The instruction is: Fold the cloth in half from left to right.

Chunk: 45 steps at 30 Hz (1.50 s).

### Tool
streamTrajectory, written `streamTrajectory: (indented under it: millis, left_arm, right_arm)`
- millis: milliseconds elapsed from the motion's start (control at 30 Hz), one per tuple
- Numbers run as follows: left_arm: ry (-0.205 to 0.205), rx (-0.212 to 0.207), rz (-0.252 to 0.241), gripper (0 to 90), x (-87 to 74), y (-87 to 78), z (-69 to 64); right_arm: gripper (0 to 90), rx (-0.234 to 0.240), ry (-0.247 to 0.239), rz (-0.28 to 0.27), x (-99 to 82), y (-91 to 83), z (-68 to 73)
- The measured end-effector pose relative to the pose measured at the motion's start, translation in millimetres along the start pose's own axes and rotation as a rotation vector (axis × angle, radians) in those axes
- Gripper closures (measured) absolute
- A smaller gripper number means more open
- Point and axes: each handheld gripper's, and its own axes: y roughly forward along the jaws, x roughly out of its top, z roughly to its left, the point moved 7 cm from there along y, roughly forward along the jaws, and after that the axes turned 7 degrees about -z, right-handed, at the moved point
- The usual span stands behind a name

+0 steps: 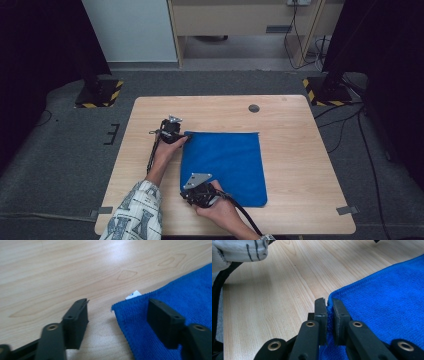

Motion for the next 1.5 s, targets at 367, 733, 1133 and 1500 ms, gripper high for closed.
streamTrajectory:
  millis: [367,733,1133,1500]
  left_arm:
    - [-0.016,-0.084,-0.037,84.2,7.7,-3.3,-14.6]
    - [-0.014,-0.068,-0.05,86.2,31.7,-19.4,-20.2]
    - [-0.041,-0.035,-0.082,86.3,39.0,-33.1,-9.0]
    - [-0.036,-0.034,-0.077,86.3,37.8,-39.9,-0.1]
  right_arm:
    - [84.5,-0.01,0.003,-0.006,1.1,-5.1,-0.4]
    - [86.8,-0.052,-0.02,-0.032,11.6,-16.9,7.2]
    - [87.0,-0.06,-0.015,-0.068,24.7,-16.8,14.2]
    - [87.0,-0.066,-0.015,-0.076,31.6,-8.7,20.5]
